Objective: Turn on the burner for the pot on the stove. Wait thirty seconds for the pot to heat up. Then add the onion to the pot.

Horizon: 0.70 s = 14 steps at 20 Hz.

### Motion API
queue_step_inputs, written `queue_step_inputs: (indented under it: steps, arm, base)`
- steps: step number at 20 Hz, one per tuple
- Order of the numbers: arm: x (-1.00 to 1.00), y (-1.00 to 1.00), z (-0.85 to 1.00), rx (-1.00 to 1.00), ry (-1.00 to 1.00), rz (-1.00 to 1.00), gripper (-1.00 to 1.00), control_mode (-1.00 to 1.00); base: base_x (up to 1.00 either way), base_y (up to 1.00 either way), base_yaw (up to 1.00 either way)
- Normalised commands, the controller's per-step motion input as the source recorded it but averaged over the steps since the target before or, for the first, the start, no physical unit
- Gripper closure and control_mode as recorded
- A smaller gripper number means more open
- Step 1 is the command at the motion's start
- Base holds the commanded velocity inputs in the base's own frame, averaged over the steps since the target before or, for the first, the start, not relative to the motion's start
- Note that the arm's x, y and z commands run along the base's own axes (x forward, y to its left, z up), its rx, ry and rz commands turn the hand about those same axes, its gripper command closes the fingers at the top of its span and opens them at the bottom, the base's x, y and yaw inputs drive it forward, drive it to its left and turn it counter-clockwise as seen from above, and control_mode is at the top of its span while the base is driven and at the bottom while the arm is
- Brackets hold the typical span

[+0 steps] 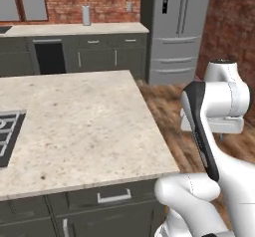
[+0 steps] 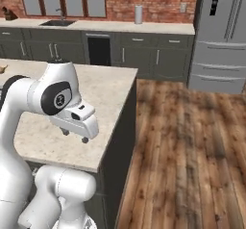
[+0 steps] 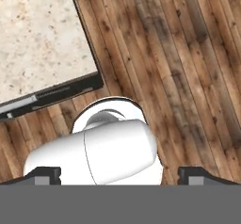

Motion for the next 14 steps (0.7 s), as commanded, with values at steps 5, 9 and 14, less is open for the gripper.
queue_step_inputs:
  steps: [5, 9, 14]
  arm:
    - [0.0, 0.0, 0.0, 0.0, 0.0, 0.0, -1.0, 1.0]
    - [0.0, 0.0, 0.0, 0.0, 0.0, 0.0, -1.0, 1.0]
    - [0.0, 0.0, 0.0, 0.0, 0.0, 0.0, -1.0, 1.0]
  base:
    - [0.17, -1.0, 0.13]
    - [0.35, -1.0, 0.14]
    - [0.57, -0.69, 0.13]
